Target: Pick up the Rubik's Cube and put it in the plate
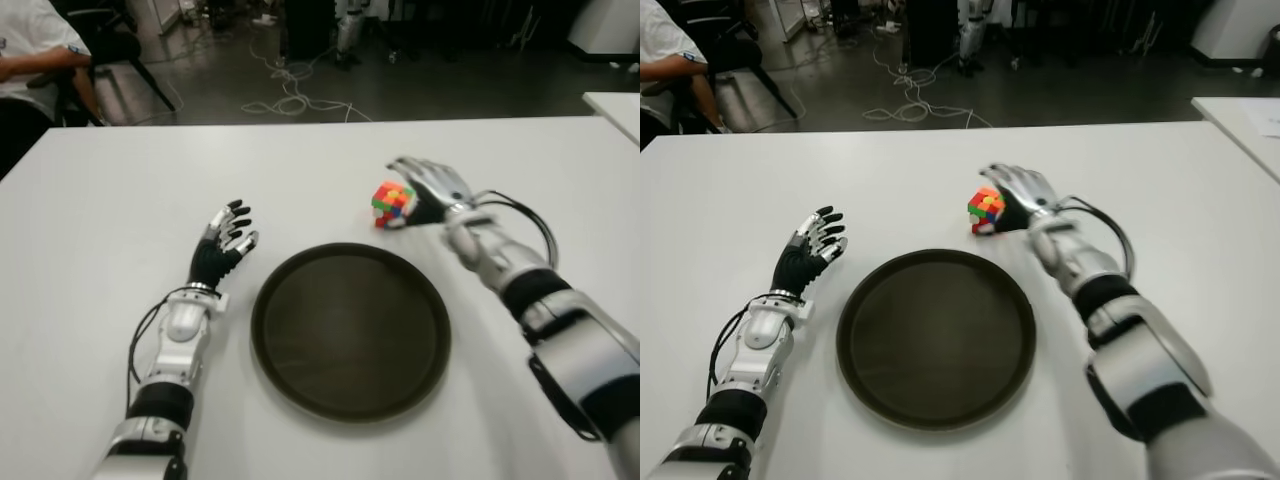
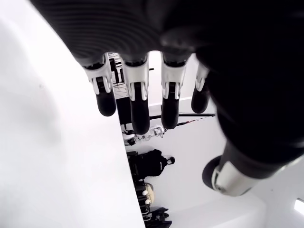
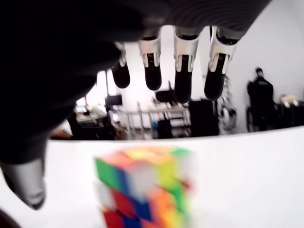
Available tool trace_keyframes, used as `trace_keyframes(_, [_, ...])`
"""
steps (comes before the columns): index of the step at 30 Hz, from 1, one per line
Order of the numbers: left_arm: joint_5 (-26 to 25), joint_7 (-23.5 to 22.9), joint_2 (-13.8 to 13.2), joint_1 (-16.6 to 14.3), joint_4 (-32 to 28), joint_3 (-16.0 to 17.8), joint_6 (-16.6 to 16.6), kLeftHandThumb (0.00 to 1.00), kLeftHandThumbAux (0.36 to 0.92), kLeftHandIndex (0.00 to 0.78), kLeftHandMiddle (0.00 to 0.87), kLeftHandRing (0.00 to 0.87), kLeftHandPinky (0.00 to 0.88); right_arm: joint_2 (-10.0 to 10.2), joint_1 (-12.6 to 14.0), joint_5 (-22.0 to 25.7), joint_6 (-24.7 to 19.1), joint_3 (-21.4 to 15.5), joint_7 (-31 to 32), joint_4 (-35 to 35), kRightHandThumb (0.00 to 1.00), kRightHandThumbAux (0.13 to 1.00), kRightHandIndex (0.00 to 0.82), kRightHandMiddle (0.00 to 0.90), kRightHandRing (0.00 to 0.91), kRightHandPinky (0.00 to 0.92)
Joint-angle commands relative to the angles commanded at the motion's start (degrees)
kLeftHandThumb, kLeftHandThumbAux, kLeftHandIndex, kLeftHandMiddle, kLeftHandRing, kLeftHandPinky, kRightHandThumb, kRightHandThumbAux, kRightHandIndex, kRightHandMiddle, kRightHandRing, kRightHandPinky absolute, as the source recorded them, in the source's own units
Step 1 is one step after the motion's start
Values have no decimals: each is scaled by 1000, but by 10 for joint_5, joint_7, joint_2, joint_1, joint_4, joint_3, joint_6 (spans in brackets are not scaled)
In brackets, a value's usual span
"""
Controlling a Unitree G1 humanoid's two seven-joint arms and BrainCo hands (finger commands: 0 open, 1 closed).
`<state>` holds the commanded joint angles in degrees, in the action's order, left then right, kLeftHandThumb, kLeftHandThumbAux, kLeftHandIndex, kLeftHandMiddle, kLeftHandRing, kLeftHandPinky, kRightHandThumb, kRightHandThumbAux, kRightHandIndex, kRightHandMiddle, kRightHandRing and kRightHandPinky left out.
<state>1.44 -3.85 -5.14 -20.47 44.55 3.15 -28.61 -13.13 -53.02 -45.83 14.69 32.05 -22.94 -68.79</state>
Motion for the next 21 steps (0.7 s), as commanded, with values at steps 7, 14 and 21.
trace_keyframes(7, [7,8,-1,-2,5,-2,-6,51,672,111,176,161,133,34,-23,-1,-12,15,-33,-48,0,608,71,86,134,215])
trace_keyframes(14, [6,8,-2,-3,7,-2,-7,51,666,115,174,159,122,45,-24,-2,-22,27,-59,-68,0,615,55,57,85,154])
trace_keyframes(21, [1,7,1,-2,3,0,-8,75,690,130,186,169,140,49,-17,3,-30,31,-87,-74,0,639,50,48,68,131])
